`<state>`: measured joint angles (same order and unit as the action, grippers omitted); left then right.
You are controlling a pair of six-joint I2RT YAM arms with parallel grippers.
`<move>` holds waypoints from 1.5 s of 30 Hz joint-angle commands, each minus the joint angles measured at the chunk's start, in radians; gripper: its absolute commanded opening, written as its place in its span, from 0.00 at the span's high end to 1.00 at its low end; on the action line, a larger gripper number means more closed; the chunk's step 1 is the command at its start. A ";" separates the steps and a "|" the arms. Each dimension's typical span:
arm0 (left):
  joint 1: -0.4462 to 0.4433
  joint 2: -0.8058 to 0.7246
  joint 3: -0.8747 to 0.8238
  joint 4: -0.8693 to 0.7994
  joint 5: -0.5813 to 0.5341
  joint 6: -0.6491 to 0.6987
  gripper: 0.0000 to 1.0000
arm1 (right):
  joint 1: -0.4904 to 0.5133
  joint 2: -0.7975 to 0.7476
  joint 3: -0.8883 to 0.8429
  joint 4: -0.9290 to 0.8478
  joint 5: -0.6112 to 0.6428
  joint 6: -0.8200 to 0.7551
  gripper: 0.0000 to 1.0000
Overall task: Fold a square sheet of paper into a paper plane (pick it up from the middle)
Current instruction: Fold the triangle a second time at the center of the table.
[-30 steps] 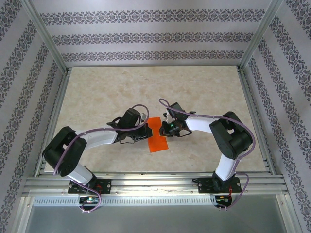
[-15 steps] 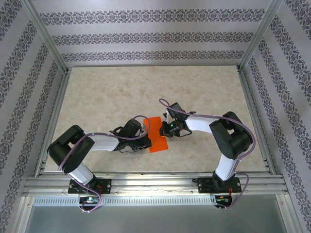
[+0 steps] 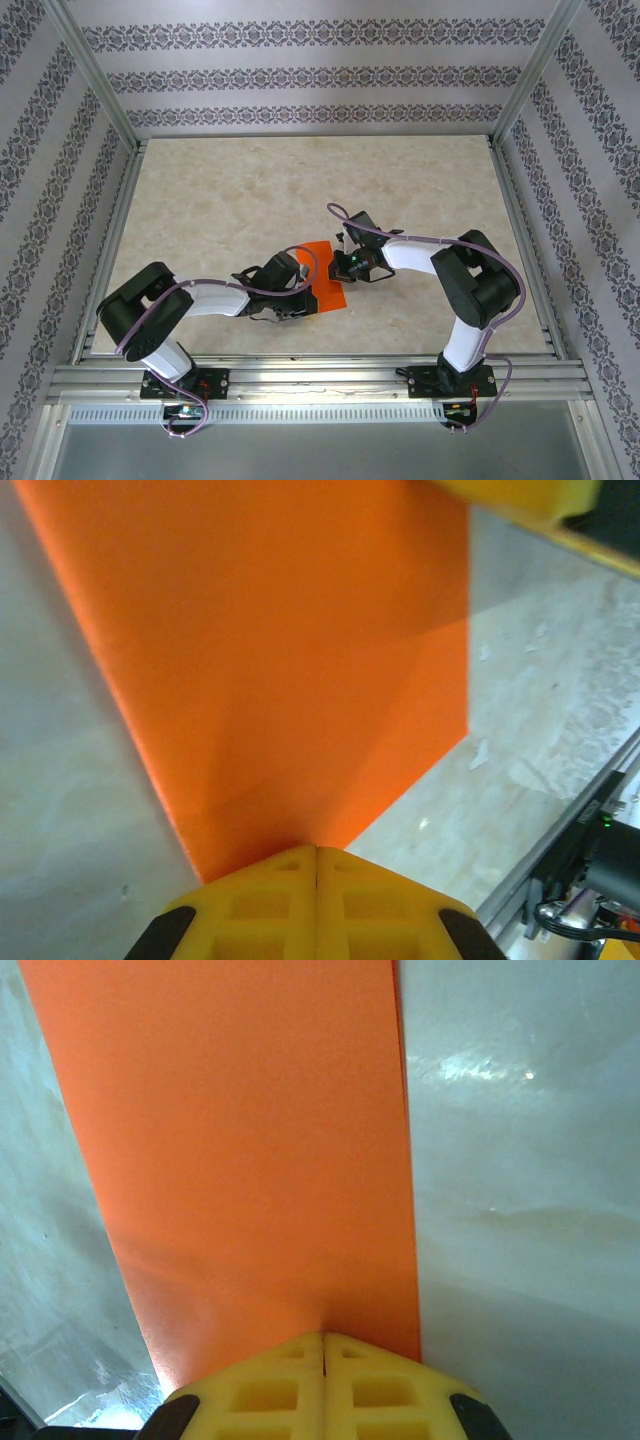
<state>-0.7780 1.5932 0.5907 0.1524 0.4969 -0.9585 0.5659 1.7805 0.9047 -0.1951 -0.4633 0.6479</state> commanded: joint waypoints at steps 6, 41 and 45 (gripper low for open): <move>-0.017 -0.123 0.004 -0.081 -0.073 0.042 0.99 | 0.008 0.006 0.004 -0.106 0.042 -0.016 1.00; 0.302 0.190 0.314 -0.051 0.081 0.125 0.82 | -0.105 -0.550 -0.356 0.045 -0.011 0.163 0.73; 0.304 0.221 0.346 -0.127 0.033 0.171 0.83 | -0.090 -0.457 -0.334 0.057 -0.081 0.160 0.74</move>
<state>-0.4717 1.7901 0.9066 0.1070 0.5701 -0.8402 0.4629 1.2819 0.5495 -0.1619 -0.4530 0.7914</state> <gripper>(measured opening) 0.177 0.264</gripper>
